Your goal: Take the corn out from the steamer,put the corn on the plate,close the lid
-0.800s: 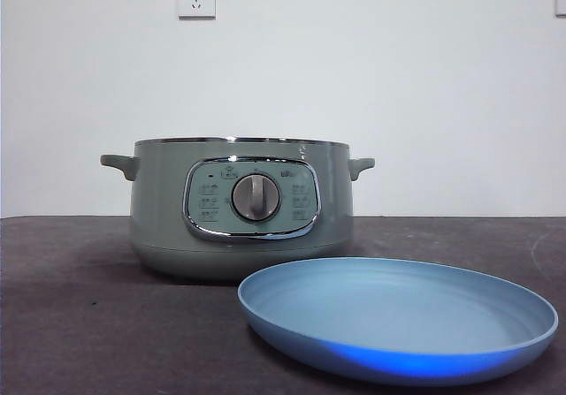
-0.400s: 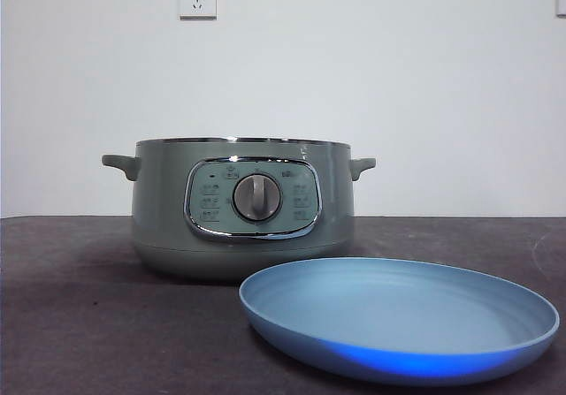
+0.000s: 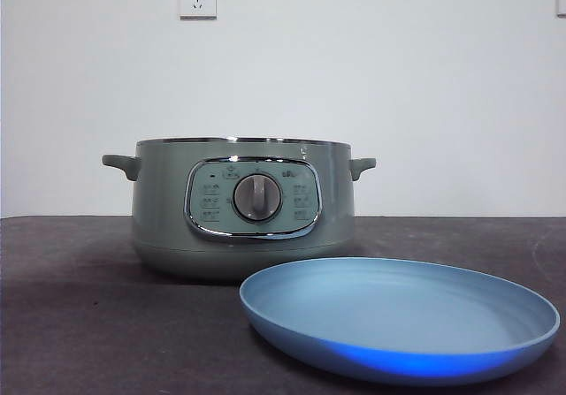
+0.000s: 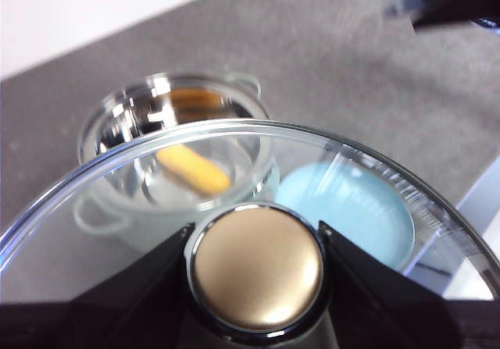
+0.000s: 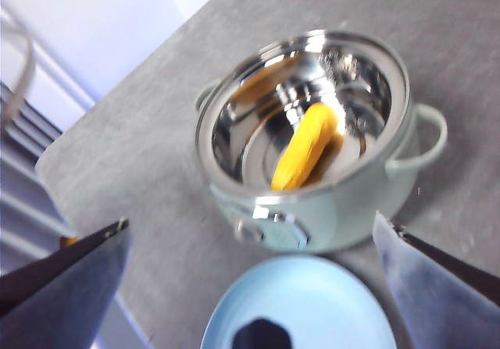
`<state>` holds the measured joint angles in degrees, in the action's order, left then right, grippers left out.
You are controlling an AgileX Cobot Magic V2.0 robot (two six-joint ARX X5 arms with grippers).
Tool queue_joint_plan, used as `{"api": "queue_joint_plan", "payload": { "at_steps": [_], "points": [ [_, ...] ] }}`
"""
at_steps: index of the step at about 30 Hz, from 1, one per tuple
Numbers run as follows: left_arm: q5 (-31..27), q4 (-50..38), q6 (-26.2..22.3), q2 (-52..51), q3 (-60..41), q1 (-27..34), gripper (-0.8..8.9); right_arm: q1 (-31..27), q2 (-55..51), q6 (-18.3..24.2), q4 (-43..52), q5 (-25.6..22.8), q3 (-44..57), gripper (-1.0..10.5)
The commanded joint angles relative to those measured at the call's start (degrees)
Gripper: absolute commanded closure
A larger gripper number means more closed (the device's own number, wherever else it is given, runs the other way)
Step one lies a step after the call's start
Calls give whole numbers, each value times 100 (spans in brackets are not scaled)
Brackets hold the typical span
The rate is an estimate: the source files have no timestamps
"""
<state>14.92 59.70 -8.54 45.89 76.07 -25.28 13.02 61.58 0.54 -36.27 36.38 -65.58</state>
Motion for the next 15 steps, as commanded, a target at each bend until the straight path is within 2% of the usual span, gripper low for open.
{"api": "queue_joint_plan", "payload": {
  "at_steps": [1,7,13,15],
  "points": [
    [24,-424,46,-341,-337,-13,821,345,247,-382,481,-234,-22,348],
    [31,-588,455,-1086,-1215,-13,821,1182,1058,-857,1528,-857,-28,348],
    [35,-555,459,-1609,-1572,-13,821,1878,2149,-911,1982,-1711,-391,348],
    [37,-551,511,-1687,-1572,-13,821,1998,2542,-914,2044,-1808,-675,348]
  ]
}}
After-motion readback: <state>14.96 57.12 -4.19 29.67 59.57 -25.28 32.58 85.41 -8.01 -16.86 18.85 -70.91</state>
